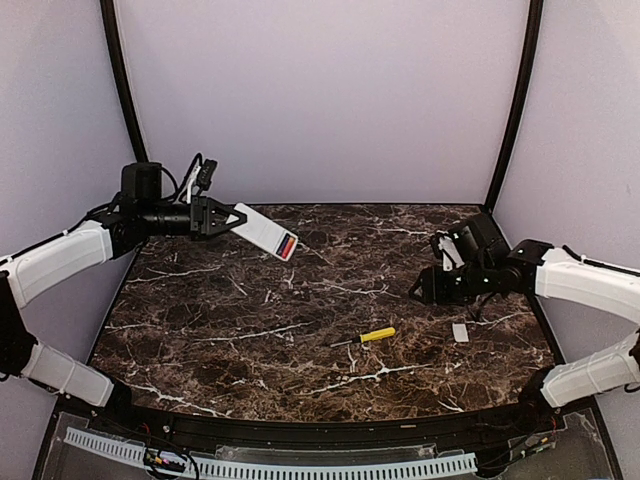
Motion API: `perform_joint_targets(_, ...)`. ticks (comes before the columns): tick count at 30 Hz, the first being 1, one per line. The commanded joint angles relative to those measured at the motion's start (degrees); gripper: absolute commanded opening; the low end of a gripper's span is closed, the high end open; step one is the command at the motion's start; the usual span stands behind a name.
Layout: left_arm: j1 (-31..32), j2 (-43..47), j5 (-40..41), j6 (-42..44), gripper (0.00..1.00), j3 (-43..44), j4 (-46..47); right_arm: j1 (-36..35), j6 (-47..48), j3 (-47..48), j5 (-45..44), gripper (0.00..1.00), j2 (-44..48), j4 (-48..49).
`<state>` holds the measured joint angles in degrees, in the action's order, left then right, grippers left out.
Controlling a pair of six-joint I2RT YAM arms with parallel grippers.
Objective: Unload the batteries from the remote control
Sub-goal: Place the battery cover at the center of the board.
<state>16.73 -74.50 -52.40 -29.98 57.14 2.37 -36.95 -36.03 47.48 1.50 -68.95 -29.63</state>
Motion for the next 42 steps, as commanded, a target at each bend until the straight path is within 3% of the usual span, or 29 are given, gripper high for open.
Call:
perform_joint_targets(1, 3.6, -2.3, -1.6, 6.3, 0.01, 3.2, -7.5, 0.3, 5.7, -1.8, 8.2, 0.53, 0.7, 8.8)
perform_joint_targets(10, 11.7, -10.7, 2.7, 12.9, 0.09, 7.4, -18.8, 0.2, 7.6, -3.2, 12.0, 0.55, -0.1, 13.8)
perform_joint_targets(22, 19.8, -25.9, -7.6, 17.6, 0.09, 11.1, -25.0, 0.2, 8.3, -7.2, 11.7, 0.56, 2.4, 14.5)
perform_joint_targets(28, 23.7, -31.7, 0.0, 21.6, 0.11, 14.3, -31.5, 0.1, 7.8, -9.0, 11.2, 0.56, 4.0, 14.9)
perform_joint_targets(42, 24.4, -36.0, 10.8, 20.5, 0.17, 16.1, -33.4, 0.1, 6.2, -11.5, 11.5, 0.56, 6.0, 16.8)
